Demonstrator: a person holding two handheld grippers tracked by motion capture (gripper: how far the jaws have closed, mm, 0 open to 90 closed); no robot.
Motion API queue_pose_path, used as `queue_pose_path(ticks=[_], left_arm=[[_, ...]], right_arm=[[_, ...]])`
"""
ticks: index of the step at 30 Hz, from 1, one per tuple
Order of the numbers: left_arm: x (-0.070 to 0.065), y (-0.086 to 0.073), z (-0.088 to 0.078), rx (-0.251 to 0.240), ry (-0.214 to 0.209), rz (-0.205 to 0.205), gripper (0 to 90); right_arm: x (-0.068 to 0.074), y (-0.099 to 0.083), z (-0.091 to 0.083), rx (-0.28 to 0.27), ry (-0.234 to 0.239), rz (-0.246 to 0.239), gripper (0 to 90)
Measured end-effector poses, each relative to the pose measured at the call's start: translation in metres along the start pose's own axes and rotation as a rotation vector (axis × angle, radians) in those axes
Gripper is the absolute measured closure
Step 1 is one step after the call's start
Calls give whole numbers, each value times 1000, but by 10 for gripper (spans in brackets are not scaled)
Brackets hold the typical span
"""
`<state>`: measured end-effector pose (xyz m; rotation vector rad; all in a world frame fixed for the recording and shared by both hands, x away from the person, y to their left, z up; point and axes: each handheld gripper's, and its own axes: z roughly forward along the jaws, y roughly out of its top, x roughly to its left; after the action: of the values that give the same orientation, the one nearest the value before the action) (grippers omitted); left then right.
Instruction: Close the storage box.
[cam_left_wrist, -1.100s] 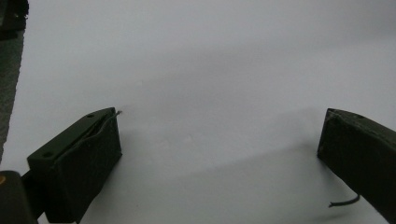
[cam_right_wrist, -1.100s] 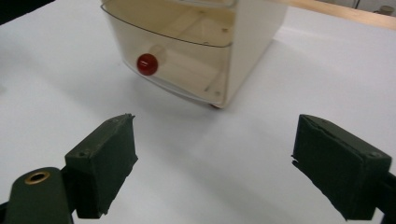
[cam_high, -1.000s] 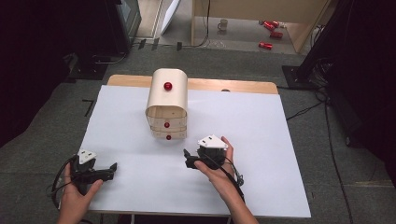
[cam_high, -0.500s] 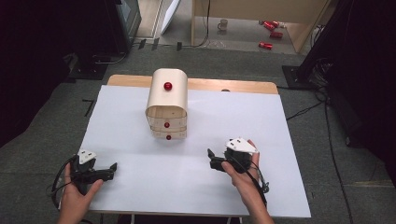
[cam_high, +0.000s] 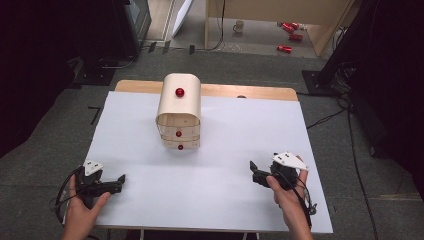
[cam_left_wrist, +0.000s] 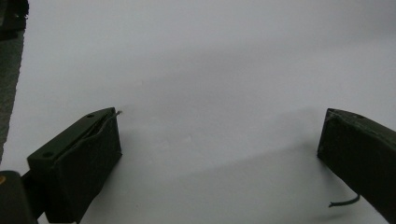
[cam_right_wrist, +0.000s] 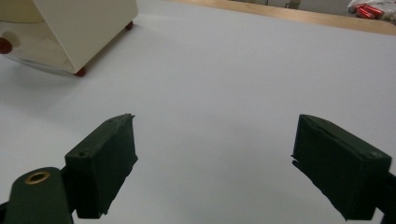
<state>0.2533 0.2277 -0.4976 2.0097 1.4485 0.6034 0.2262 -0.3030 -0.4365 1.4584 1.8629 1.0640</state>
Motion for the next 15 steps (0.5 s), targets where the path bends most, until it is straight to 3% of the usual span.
queue_pose_path(ticks=[7, 15], left_arm=[[0, 0, 0, 0, 0, 0, 0], [0, 0, 0, 0, 0, 0, 0]], right_arm=[[-19, -6, -7, 8, -62, 9, 118], [-42, -21, -10, 54, -98, 67, 101]])
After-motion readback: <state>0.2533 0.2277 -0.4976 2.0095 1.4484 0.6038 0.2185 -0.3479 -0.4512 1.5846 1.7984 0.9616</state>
